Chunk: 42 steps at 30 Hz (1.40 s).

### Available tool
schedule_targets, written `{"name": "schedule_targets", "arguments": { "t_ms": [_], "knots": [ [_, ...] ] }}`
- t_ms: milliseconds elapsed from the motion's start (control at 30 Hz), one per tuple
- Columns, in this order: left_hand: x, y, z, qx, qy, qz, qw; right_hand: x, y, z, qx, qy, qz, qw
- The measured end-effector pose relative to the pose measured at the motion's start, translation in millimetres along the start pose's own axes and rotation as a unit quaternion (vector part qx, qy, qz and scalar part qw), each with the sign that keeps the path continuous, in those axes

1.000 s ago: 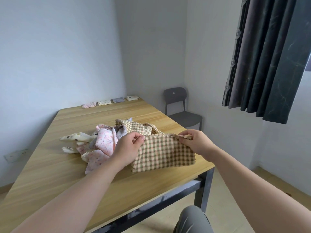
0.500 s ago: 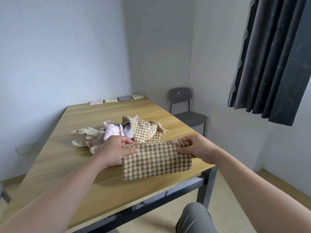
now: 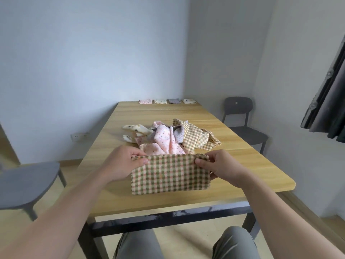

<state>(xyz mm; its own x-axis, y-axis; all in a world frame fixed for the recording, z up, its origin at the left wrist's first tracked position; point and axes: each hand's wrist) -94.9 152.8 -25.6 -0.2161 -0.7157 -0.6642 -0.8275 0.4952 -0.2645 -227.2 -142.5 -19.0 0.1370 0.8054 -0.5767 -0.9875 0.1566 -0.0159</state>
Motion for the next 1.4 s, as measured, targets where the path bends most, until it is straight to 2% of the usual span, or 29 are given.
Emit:
{"name": "schedule_targets", "arguments": {
  "t_ms": [167,333,567,700,933,1033,1133,1200,1300,1400],
  "knots": [
    [-24,22,12,-0.021,-0.017,0.003,1.000,25,-10,15,-0.022,-0.009,0.035,0.999],
    [-47,35,24,-0.029,-0.009,-0.001,1.000,50,-23,31,-0.053,0.037,0.026,0.998],
    [-79,49,45,-0.085,0.075,0.022,0.993,70,-38,47,-0.066,0.025,0.067,0.995],
    [-86,53,53,-0.123,0.091,0.031,0.988,77,-49,53,-0.077,0.098,0.082,0.989],
    [-85,42,54,-0.182,0.139,0.045,0.972,81,-60,71,-0.060,0.133,0.092,0.985],
    [-84,32,55,-0.148,0.118,-0.001,0.982,84,-67,74,-0.058,0.188,0.043,0.979],
    [-79,32,52,-0.062,0.042,-0.104,0.992,92,-66,71,-0.115,0.235,-0.083,0.962],
    [-69,42,55,-0.030,0.010,-0.124,0.992,101,-56,61,-0.185,0.264,-0.131,0.938],
    [-44,65,72,-0.008,-0.041,-0.085,0.996,119,-40,31,-0.256,0.370,-0.092,0.888],
    [-22,83,94,-0.009,-0.090,-0.021,0.996,132,-30,7,-0.215,0.447,-0.001,0.868]
  ]
}}
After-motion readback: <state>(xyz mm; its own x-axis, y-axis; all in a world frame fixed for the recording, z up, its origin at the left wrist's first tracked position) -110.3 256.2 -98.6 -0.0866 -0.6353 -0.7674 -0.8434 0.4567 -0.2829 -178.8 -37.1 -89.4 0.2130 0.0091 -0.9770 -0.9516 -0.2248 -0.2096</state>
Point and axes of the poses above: each hand's wrist, its own y-axis away from the middle knuckle, its own x-axis out of the palm, z = x × y, and after that the axes turned 7 degrees about y, right-handed
